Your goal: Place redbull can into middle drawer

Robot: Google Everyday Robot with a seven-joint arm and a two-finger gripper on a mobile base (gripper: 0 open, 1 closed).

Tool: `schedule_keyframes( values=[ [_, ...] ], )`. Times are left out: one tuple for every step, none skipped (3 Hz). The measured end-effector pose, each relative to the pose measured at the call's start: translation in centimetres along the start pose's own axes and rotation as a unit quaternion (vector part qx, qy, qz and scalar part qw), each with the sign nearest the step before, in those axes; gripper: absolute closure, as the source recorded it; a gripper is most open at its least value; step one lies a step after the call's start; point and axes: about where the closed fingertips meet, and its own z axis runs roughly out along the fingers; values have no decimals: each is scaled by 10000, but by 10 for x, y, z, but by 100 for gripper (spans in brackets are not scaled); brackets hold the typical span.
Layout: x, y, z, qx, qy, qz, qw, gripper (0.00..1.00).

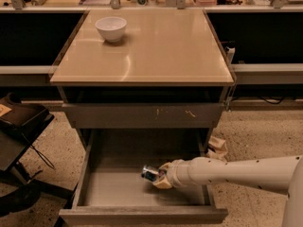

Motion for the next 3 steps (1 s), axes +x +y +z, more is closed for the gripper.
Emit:
schedule_keyframes(
  values=[
    [0, 0, 0, 0, 0, 0, 10000, 59],
    [0, 0, 0, 0, 0, 0, 10000, 35],
    [0, 0, 0, 0, 0, 0, 10000, 12]
  ],
)
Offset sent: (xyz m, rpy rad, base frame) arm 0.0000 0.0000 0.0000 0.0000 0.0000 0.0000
